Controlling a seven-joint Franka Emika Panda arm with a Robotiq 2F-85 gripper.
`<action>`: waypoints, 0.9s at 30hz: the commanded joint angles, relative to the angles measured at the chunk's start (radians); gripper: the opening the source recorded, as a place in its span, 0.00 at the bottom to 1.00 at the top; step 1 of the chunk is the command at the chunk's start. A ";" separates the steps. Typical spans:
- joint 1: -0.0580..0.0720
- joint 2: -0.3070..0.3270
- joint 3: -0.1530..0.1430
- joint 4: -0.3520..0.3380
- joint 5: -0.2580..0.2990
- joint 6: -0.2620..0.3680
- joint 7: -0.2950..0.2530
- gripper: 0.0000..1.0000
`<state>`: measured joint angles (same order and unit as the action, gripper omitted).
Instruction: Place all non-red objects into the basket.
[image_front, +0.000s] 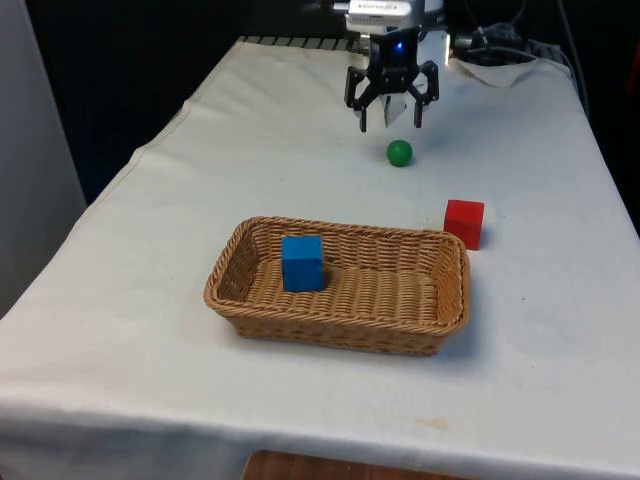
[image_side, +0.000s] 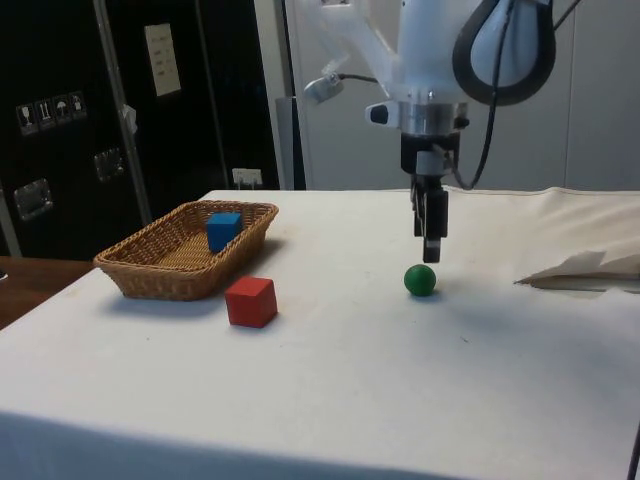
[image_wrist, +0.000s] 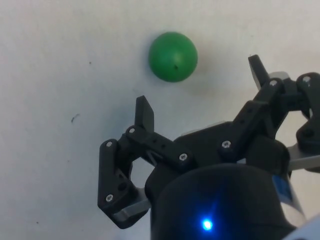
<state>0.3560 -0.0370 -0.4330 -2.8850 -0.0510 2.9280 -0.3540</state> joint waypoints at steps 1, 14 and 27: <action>0.019 -0.018 0.006 -0.015 0.062 0.003 -0.033 1.00; 0.003 0.050 0.060 0.020 0.142 0.003 -0.049 1.00; -0.003 0.070 0.088 0.036 0.193 -0.003 -0.066 1.00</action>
<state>0.3550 0.0660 -0.3680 -2.8370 0.0870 2.9280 -0.3850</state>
